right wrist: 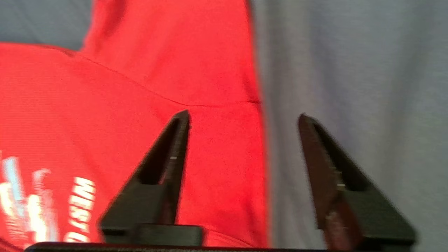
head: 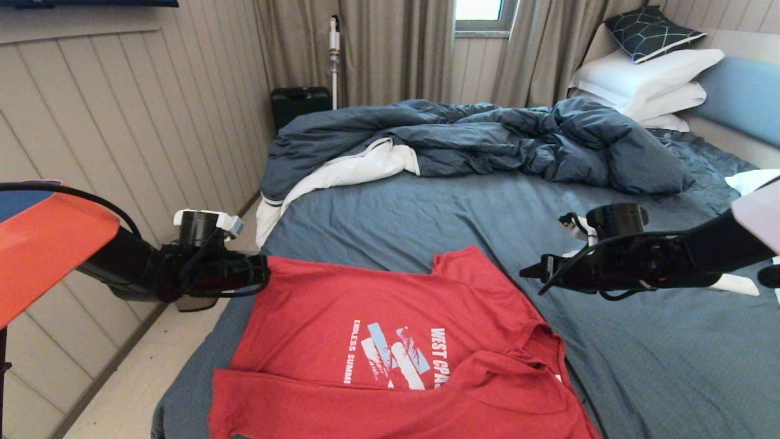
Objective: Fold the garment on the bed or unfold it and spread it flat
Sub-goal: Fold the red T-shirt
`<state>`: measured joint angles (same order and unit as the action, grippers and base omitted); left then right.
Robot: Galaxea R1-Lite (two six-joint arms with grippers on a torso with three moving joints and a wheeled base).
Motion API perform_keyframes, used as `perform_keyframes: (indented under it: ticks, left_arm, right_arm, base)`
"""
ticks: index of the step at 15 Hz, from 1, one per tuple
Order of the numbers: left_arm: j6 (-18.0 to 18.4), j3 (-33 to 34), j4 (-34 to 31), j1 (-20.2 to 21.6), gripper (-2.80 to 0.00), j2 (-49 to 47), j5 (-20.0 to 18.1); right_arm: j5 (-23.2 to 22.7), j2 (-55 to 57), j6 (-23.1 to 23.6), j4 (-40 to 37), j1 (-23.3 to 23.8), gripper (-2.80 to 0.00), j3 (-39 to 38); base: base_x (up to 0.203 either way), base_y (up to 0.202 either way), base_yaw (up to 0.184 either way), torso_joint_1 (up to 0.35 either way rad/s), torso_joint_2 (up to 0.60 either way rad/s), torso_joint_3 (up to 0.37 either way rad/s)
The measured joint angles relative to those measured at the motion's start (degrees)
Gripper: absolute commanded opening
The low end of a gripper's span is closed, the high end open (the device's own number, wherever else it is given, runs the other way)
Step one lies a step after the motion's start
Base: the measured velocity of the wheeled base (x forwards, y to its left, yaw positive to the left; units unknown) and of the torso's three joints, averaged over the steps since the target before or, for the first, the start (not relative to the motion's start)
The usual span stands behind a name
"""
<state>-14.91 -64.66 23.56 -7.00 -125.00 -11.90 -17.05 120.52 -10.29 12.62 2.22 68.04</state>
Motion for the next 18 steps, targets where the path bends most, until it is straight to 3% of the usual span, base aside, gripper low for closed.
perform_keyframes:
  ticks: [7,18]
  left_arm:
    - [0.13,0.20,1.34,0.00,-2.80,-0.20,0.27]
    - [0.41,0.30,2.79,0.04,-2.80,-0.38,0.49]
  right_arm:
    - [3.78,3.48,-0.91,0.07,-3.06,0.00,5.32]
    - [3.58,10.88,-0.51,0.11,-6.58,0.00,13.74]
  base:
    - [0.000,0.000,0.000,0.000,0.00,0.000]
    - [0.000,0.000,0.000,0.000,0.00,0.000]
